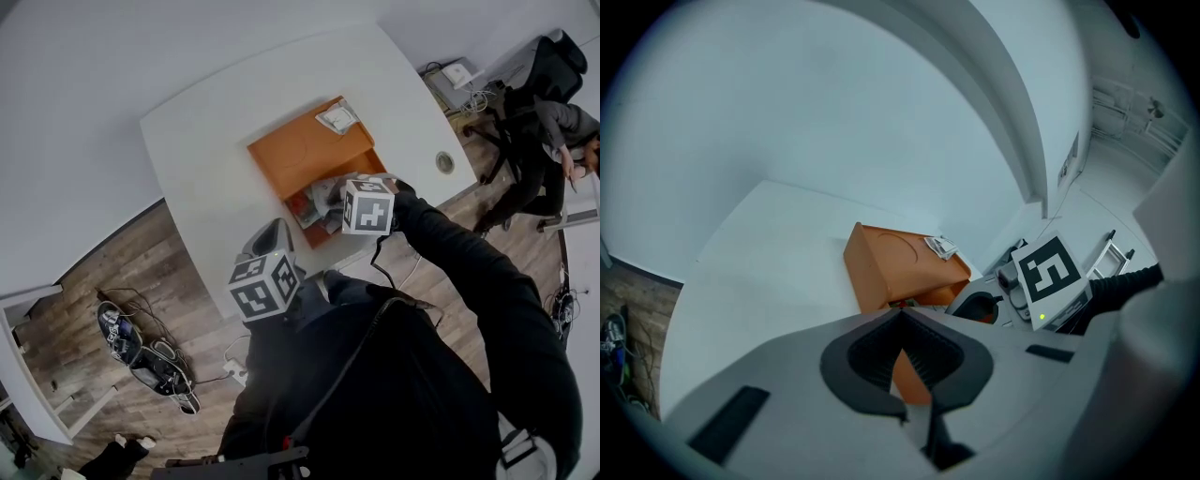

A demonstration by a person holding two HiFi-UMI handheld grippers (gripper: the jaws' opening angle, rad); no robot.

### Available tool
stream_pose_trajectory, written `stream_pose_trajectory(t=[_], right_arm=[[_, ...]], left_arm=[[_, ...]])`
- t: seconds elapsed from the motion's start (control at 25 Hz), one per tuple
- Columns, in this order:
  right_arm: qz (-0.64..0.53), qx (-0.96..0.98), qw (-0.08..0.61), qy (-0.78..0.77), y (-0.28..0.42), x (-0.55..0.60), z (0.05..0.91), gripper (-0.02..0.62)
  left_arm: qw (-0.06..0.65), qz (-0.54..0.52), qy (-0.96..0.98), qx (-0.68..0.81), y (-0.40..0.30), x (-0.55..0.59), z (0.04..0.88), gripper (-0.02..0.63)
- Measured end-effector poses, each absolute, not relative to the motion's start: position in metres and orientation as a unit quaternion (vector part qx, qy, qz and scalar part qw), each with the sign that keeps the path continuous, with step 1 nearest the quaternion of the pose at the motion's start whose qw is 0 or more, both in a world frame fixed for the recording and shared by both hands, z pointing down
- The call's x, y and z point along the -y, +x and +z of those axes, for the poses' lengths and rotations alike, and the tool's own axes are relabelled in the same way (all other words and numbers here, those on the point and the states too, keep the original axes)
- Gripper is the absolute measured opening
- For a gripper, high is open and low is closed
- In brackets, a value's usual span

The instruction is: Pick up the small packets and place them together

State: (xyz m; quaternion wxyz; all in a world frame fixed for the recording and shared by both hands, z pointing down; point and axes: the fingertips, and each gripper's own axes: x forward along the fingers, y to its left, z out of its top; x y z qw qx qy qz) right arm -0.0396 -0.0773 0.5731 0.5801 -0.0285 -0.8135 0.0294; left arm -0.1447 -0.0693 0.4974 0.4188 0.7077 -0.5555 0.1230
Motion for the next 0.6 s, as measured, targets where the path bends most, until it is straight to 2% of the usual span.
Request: stream_pose_trajectory(t=[0.16,0.6], right_arm=[[0.03,0.815,0.579,-0.023,-0.035,0.082,0.57,0.029],[0.022,0.823,0.568,-0.019,-0.028,0.087,0.547,0.026]], left_arm=[[0.418,0.127,0.711,0.551,-0.139,0.072,0.498,-0.002],[0.417,0.13,0.714,0.547,-0.134,0.074,0.496,-0.002]])
